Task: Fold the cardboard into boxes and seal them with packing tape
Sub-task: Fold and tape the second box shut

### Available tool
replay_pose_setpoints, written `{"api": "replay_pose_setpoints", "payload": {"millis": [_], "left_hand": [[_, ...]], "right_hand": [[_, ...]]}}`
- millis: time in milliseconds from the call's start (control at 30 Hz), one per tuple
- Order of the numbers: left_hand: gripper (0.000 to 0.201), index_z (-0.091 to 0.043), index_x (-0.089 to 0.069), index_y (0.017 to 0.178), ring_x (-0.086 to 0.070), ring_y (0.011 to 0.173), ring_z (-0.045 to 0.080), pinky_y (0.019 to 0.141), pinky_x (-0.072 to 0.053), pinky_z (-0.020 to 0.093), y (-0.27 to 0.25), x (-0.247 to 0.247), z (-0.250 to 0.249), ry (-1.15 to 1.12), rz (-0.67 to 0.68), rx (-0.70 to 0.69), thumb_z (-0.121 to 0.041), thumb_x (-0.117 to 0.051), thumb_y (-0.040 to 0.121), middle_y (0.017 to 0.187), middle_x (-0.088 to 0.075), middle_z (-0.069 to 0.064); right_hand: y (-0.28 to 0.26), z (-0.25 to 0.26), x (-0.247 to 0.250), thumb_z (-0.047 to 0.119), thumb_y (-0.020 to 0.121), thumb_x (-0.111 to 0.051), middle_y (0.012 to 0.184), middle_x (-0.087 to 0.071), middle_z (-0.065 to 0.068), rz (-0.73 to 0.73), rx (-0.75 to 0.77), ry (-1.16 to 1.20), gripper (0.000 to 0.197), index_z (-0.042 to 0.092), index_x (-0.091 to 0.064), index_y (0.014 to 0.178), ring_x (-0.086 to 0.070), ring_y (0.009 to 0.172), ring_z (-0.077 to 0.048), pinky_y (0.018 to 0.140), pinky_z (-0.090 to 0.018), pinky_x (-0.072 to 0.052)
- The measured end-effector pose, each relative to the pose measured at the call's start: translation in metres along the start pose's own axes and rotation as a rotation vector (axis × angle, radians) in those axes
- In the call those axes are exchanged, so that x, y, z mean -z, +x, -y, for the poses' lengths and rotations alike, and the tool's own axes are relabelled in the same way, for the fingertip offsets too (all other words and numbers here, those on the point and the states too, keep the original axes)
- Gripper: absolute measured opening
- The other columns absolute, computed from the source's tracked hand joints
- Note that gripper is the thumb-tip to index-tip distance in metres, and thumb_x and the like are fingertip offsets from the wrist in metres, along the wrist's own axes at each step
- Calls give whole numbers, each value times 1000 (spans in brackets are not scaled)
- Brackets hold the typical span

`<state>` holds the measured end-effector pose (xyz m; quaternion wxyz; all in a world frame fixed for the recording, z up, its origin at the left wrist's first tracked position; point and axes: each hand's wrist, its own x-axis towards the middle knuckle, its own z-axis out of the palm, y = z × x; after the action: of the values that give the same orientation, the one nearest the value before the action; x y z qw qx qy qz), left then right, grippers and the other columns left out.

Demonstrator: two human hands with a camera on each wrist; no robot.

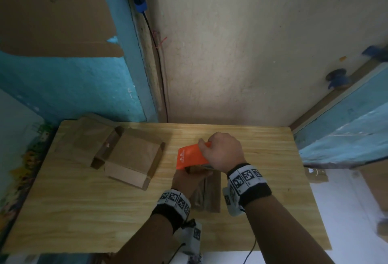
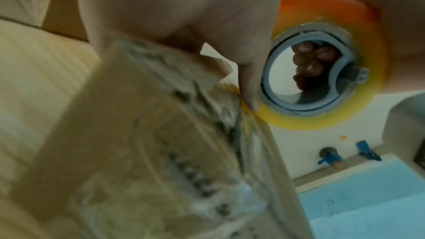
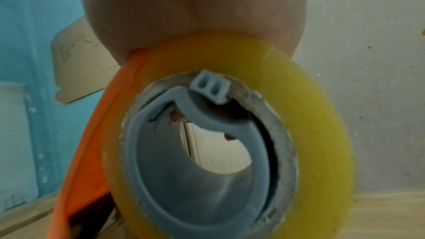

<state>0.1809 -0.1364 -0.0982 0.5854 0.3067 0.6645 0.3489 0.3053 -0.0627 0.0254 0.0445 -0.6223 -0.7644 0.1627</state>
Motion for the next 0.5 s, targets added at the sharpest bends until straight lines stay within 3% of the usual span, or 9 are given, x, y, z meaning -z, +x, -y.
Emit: {"api": "replay_pose_setpoints", "payload": {"millis": [133, 200, 267, 333, 433, 500], "left_hand": [[78, -23, -73, 112, -75, 95, 11, 91, -61, 44, -1, -5, 3, -36, 20, 26, -50, -101, 44, 100, -79, -9], [80, -25, -72, 115, -74, 97, 11, 90, -61, 42, -1, -6, 3, -27, -5, 6, -51, -101, 44, 102, -79, -11], [69, -30, -71, 113, -73, 98, 8, 87, -59, 36, -3, -6, 1, -37, -29, -33, -42, -101, 52, 103, -78, -14], [52, -31, -71, 105, -73, 92, 7, 80, -57, 29, -6, -6, -2, -30, -51, -45, -32, -99, 61, 96, -78, -15], [37, -25, -74, 93, -75, 87, 12, 67, -54, 23, -10, -9, -5, -38, -56, -12, -28, -98, 65, 85, -78, -11], [34, -22, -75, 88, -75, 82, 13, 63, -53, 23, -11, -12, -7, -39, -62, 24, -27, -98, 64, 79, -78, -9]], "right_hand": [[6, -1, -1, 70, 88, -22, 69, -51, 7, 71, 60, -126, 72, 19, -72, 94, -49, 61, -13, 51, -29, -32], [5, -3, 0, 69, 94, -30, 67, -56, 4, 47, 22, -48, 67, 16, -69, 80, -57, 62, -17, 56, -32, -46], [3, -2, 2, 66, 98, -39, 67, -61, 1, 30, 7, 13, 63, 16, -64, 70, -63, 66, -20, 67, -38, -58], [5, -3, 4, 65, 99, -40, 70, -61, 1, 62, 5, 30, 61, 15, -65, 74, -63, 70, -20, 71, -39, -58], [8, -15, 7, 76, 89, -27, 77, -53, 6, 169, 35, -26, 72, 19, -70, 99, -55, 74, -17, 67, -35, -45], [4, -26, 10, 78, 89, -30, 80, -55, 5, 159, 31, 5, 70, 20, -68, 96, -58, 75, -18, 67, -35, -44]]}}
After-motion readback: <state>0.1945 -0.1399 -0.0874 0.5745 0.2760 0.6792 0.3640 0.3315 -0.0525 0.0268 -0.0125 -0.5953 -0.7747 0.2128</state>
